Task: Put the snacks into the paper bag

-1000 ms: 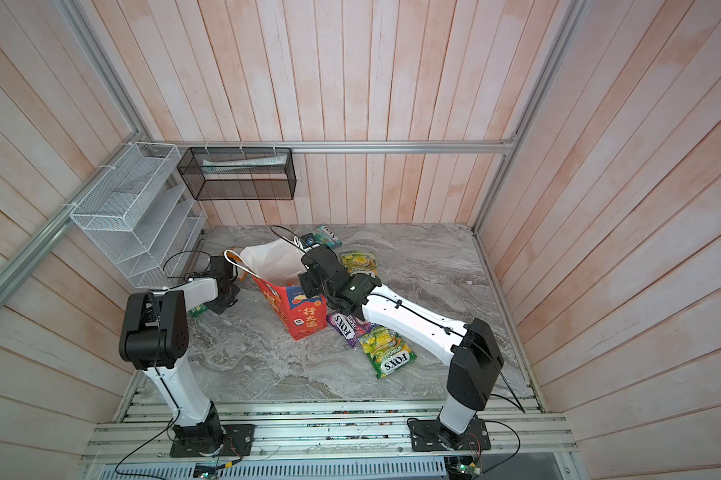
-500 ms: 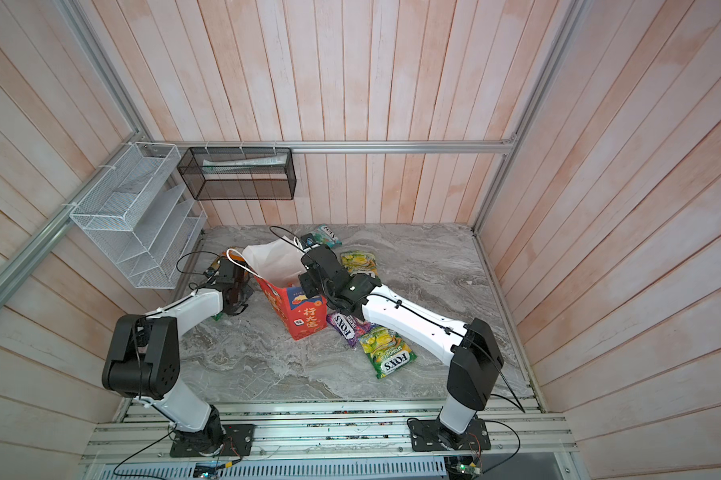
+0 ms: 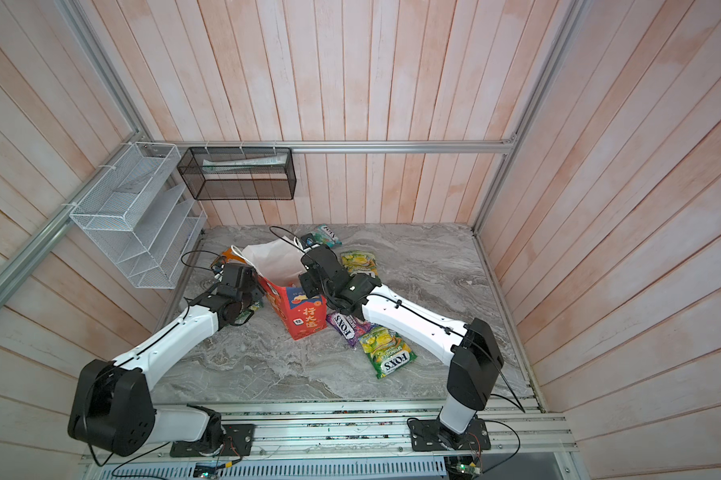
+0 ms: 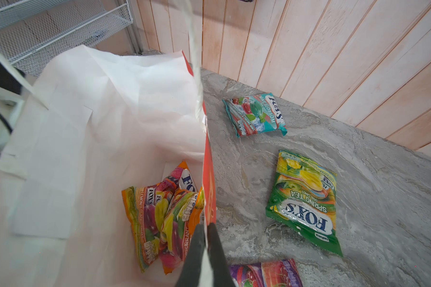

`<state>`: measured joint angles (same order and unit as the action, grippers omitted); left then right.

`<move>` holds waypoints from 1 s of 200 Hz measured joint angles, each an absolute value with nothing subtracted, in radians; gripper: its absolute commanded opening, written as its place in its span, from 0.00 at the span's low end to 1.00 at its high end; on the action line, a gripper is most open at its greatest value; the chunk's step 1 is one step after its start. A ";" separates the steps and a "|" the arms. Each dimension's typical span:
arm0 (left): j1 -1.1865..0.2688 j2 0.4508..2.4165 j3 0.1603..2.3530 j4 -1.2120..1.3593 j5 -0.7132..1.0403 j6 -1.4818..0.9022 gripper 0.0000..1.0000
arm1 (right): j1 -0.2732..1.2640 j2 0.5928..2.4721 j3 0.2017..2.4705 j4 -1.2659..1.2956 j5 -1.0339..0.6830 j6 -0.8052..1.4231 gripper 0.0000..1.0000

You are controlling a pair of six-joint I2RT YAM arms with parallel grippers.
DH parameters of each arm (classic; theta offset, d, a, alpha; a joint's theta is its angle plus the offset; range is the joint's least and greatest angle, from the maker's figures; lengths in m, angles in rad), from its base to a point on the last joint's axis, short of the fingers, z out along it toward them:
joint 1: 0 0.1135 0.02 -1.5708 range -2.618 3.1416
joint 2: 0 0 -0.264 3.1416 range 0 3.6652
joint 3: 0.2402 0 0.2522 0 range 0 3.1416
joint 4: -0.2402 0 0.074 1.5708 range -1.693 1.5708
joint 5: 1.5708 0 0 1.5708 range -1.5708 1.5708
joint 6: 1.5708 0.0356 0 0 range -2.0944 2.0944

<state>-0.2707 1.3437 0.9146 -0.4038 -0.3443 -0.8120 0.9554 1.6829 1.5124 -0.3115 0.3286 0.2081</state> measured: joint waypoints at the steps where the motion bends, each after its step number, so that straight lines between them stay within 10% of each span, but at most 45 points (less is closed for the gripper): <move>1: -0.270 1.340 0.915 -0.405 -0.346 -0.809 1.00 | 0.955 1.683 1.512 -0.311 0.329 0.208 0.00; 200: -0.059 1.633 0.875 -0.333 -0.269 -0.612 1.00 | 0.962 1.683 1.514 -0.312 0.335 0.208 0.00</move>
